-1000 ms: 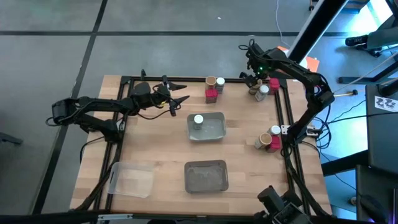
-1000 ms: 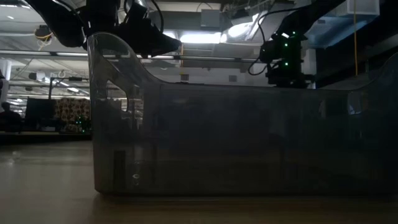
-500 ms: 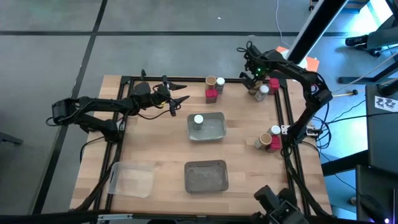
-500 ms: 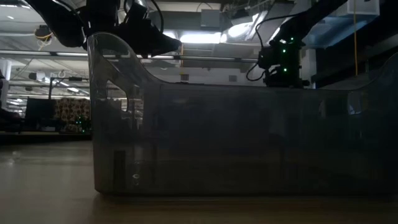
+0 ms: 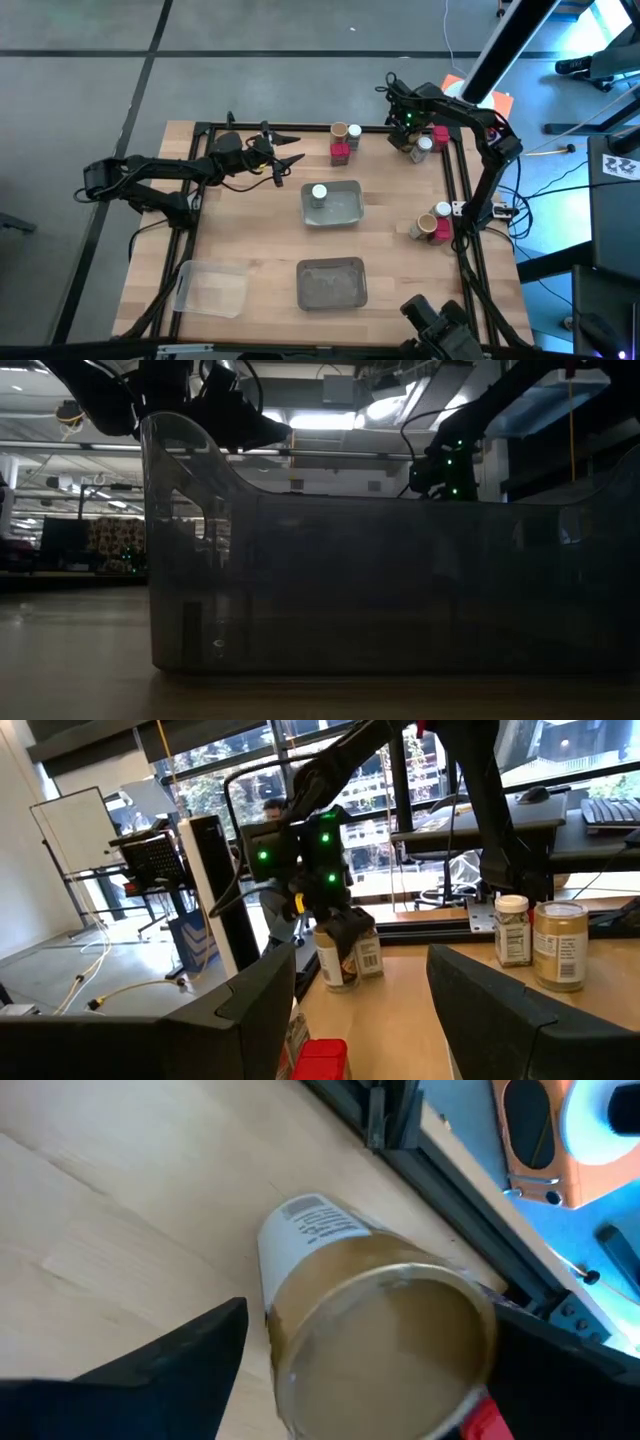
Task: Sort spices by type
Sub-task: Put the top right golden seasoning bottle into the black bin
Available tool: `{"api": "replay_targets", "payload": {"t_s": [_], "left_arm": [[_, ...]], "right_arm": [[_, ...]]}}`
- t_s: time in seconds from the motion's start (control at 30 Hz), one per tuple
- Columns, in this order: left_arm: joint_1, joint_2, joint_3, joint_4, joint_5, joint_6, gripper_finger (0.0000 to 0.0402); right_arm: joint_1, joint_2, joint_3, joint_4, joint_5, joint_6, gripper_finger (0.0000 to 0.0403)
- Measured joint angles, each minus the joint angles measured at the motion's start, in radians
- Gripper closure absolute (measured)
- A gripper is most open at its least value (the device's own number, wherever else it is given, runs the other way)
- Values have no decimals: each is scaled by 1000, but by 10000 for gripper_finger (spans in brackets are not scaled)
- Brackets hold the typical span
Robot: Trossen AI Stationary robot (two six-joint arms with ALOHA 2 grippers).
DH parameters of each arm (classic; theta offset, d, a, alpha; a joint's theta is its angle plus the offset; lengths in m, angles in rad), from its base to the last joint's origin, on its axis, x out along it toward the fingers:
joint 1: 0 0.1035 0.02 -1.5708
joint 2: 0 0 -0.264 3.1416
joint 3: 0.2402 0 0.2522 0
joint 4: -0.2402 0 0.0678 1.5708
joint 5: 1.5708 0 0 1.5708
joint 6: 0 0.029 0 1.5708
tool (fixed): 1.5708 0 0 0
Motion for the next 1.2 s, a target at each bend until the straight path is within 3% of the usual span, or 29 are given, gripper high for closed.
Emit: {"api": "replay_targets", "payload": {"t_s": [0.2,0.63,0.87,1.2], "left_arm": [[0,0,0,0,0,0,185],[1,0,0,-1,0,5,185],[1,0,0,-6,0,6,185],[1,0,0,-10,0,5,185]], "right_arm": [[2,6,1,-5,-10,-6,115],[61,-81,60,-121,-3,-53,117],[210,-162,146,-177,-54,-20,118],[545,-225,206,-235,-107,81,118]]}}
